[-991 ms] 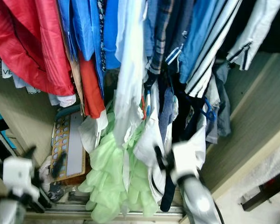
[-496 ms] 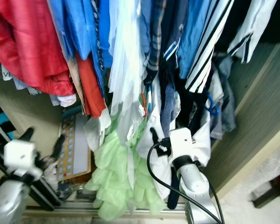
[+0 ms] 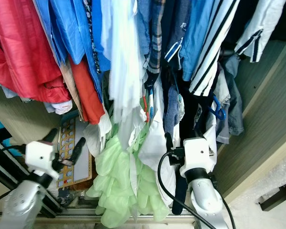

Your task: Clean up the room

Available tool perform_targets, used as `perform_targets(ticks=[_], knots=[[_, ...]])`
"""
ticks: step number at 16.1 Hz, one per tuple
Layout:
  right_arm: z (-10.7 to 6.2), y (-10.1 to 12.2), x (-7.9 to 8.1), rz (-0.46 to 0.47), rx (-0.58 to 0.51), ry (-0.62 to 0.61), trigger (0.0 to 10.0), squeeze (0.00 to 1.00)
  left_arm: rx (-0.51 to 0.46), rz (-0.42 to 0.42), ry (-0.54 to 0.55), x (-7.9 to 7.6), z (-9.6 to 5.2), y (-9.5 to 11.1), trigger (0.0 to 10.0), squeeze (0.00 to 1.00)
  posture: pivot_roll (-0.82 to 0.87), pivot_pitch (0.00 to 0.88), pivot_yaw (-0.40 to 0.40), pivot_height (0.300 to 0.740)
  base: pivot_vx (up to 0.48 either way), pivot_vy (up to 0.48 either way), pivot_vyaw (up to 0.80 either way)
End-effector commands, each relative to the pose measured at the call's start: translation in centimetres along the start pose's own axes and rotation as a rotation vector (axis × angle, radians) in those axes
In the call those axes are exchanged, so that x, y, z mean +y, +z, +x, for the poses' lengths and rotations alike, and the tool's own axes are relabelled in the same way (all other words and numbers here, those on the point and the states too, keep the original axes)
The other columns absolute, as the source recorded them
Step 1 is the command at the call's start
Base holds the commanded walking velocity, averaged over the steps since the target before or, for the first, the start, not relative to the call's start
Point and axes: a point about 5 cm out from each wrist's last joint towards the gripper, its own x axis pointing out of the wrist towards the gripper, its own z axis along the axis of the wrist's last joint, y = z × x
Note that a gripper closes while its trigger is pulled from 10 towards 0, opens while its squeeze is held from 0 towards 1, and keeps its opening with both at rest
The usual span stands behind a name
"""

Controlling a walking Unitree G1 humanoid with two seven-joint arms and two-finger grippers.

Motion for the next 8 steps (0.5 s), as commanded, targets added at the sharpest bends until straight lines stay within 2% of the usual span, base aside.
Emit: perform_targets(ticks=[1,4,5,8], knots=[[-0.1,0.1,-0.2,-0.013,0.0,-0.01,10.0,0.0,-0.022,-0.001,-0.014,-0.3,0.7,0.4,10.0,0.0,-0.08,0.0,0.022,0.74,0.0,0.0,0.0],[0.5,0.2,-0.7,-0.031,-0.01,-0.036,10.0,0.0,-0.031,0.003,-0.016,-0.4,1.2,0.6,10.0,0.0,-0.08,0.0,0.038,0.74,0.0,0.0,0.0],[0.8,0.3,-0.6,-0.032,0.0,-0.032,10.0,0.0,-0.027,0.026,0.006,0.1,0.8,0.6,10.0,0.0,-0.07,0.0,0.029,0.74,0.0,0.0,0.0],[1.1,0.3,0.0,-0.036,0.002,0.011,10.0,0.0,0.004,0.019,0.064,1.0,-0.6,0.0,10.0,0.0,-0.04,0.0,-0.002,0.74,0.0,0.0,0.0]])
